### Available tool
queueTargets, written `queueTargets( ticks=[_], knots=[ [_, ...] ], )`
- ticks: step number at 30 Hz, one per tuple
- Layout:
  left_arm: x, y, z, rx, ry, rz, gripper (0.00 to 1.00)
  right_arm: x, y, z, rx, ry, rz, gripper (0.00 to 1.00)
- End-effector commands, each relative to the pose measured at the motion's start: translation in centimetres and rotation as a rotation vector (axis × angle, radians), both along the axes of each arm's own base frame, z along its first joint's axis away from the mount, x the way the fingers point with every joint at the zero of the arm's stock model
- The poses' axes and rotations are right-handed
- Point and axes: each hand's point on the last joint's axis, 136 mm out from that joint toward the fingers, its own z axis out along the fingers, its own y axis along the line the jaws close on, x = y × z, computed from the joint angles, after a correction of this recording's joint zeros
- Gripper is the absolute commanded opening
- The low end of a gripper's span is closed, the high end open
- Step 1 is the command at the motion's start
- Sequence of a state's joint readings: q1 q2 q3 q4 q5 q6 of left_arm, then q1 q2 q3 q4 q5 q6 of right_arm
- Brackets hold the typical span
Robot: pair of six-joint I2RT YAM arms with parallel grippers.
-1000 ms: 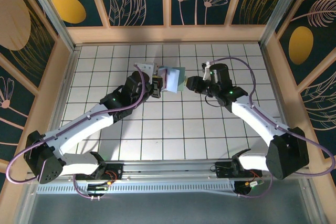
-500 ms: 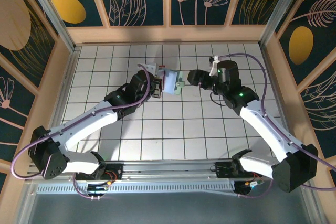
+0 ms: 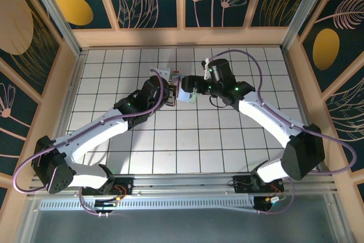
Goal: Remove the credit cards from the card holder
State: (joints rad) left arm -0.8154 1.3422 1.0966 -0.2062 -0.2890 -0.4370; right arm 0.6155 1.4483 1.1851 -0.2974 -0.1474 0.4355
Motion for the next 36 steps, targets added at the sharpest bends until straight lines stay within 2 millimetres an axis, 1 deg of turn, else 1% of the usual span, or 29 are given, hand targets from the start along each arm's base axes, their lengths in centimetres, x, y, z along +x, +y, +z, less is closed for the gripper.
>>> queueTargets(
  ticks=[1, 3, 4, 7, 9, 11, 12, 14, 15, 17, 18, 22, 23, 26, 31, 33, 34, 35, 36],
  knots=[
    [0.3, -0.1, 2.5, -0.044, -0.051, 0.003, 0.0, 0.1, -0.4, -0.6, -0.062, -0.001, -0.007, 0.91],
    [0.3, 0.5, 2.7, -0.043, -0.063, 0.026, 0.0, -0.3, -0.8, -1.4, -0.069, 0.012, -0.005, 0.81],
    [0.3, 0.7, 2.9, -0.044, -0.068, 0.034, 0.0, -0.4, -1.0, -1.6, -0.058, 0.017, 0.002, 0.78],
    [0.1, 0.8, 3.4, -0.06, -0.08, 0.03, 0.0, -1.3, -0.8, -1.3, 0.049, 0.026, 0.063, 0.62],
    [-0.1, 0.6, 3.7, -0.075, -0.083, 0.015, 0.0, -1.6, -0.9, -1.2, 0.09, 0.032, 0.076, 0.52],
    [-0.3, 0.6, 4.1, -0.092, -0.087, 0.006, 0.0, -1.7, -1.3, -1.5, 0.08, 0.03, 0.06, 0.5],
    [-0.5, 0.6, 4.2, -0.1, -0.088, 0.003, 0.0, -0.8, -2.7, -1.5, 0.072, 0.027, 0.016, 0.5],
    [-0.6, 0.7, 4.5, -0.109, -0.095, 0.003, 0.0, -0.6, -3.4, -1.7, 0.063, 0.024, -0.003, 0.49],
    [-0.7, 0.8, 4.7, -0.113, -0.096, 0.004, 0.0, -0.6, -3.8, -1.6, 0.07, 0.018, -0.009, 0.45],
    [-0.8, 1.0, 4.8, -0.119, -0.098, 0.004, 0.0, -0.4, -4.3, -1.2, 0.102, 0.003, -0.017, 0.29],
    [-0.9, 1.0, 4.8, -0.125, -0.097, 0.0, 0.0, -0.4, -4.4, -0.7, 0.132, -0.012, -0.01, 0.26],
    [-0.9, 1.2, 4.4, -0.136, -0.085, 0.008, 0.0, -1.3, -3.4, 1.5, 0.234, -0.066, 0.073, 0.27],
    [-0.8, 1.2, 4.3, -0.136, -0.08, 0.013, 0.0, -1.5, -3.5, 1.9, 0.24, -0.08, 0.074, 0.28],
    [-0.5, 1.4, 3.9, -0.134, -0.068, 0.03, 0.0, -1.9, -4.6, 2.6, 0.219, -0.121, 0.04, 0.31],
    [0.0, 1.4, 3.7, -0.133, -0.052, 0.043, 0.0, -3.8, -5.3, 3.2, 0.265, -0.174, 0.049, 0.41],
    [0.1, 1.3, 3.6, -0.135, -0.046, 0.044, 0.0, -4.6, -5.2, 3.6, 0.304, -0.197, 0.067, 0.46],
    [0.2, 1.3, 3.6, -0.135, -0.045, 0.046, 0.0, -5.0, -5.2, 3.8, 0.323, -0.208, 0.078, 0.51],
    [0.2, 1.2, 3.5, -0.136, -0.041, 0.046, 0.0, -5.5, -5.0, 4.1, 0.348, -0.222, 0.097, 0.58],
    [0.3, 1.3, 3.4, -0.135, -0.039, 0.05, 0.0, -6.0, -4.9, 4.5, 0.374, -0.242, 0.117, 0.68]
  ],
)
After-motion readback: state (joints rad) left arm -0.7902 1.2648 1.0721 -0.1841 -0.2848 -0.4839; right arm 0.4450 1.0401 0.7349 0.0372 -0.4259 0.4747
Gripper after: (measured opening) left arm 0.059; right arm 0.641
